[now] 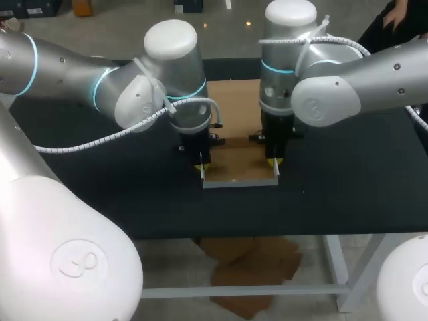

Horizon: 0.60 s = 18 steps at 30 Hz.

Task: Assemble the packaging by folding the flat box into shape, placing the metal phone stand inside, and closing the box properly

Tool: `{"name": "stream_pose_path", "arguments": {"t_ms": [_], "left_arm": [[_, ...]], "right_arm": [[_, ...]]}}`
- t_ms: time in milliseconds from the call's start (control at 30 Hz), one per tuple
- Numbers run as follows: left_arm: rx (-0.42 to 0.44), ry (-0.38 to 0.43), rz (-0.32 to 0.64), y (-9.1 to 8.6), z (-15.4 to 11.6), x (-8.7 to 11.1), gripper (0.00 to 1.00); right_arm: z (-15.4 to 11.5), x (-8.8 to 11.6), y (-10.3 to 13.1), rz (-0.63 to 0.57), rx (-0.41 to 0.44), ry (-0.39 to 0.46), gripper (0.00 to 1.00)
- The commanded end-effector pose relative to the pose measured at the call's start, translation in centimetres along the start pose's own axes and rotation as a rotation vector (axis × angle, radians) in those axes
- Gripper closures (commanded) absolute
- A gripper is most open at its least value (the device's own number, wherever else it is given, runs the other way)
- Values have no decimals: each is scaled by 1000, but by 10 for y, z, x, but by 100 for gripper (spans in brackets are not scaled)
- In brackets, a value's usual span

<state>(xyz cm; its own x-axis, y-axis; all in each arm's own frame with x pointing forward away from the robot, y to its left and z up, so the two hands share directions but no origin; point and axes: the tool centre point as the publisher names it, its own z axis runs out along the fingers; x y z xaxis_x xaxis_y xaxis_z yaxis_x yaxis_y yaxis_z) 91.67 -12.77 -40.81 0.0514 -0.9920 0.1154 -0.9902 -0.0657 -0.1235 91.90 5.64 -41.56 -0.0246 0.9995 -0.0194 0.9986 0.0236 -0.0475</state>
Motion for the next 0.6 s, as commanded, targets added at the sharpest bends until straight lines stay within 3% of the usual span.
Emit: {"name": "stream_pose_path", "arguments": {"t_ms": [33, 133, 167, 267, 300, 600], "left_arm": [[9, -331, -3, -1, 14, 9, 100], [13, -329, -6, -1, 15, 7, 100], [13, -328, -7, -1, 14, 7, 100], [16, -326, -7, -1, 14, 6, 100], [16, -325, -6, -1, 13, 5, 100], [25, -313, 1, 1, 11, 3, 100]], "right_arm": [[0, 4, 0, -2, 4, 0, 100], [0, 4, 0, -2, 4, 0, 98], [0, 4, 0, -2, 4, 0, 84], [-2, 3, -1, -3, 2, -20, 17], [-6, 3, -3, -11, -14, -30, 0], [-38, -17, -21, -76, -160, -26, 0]]}}
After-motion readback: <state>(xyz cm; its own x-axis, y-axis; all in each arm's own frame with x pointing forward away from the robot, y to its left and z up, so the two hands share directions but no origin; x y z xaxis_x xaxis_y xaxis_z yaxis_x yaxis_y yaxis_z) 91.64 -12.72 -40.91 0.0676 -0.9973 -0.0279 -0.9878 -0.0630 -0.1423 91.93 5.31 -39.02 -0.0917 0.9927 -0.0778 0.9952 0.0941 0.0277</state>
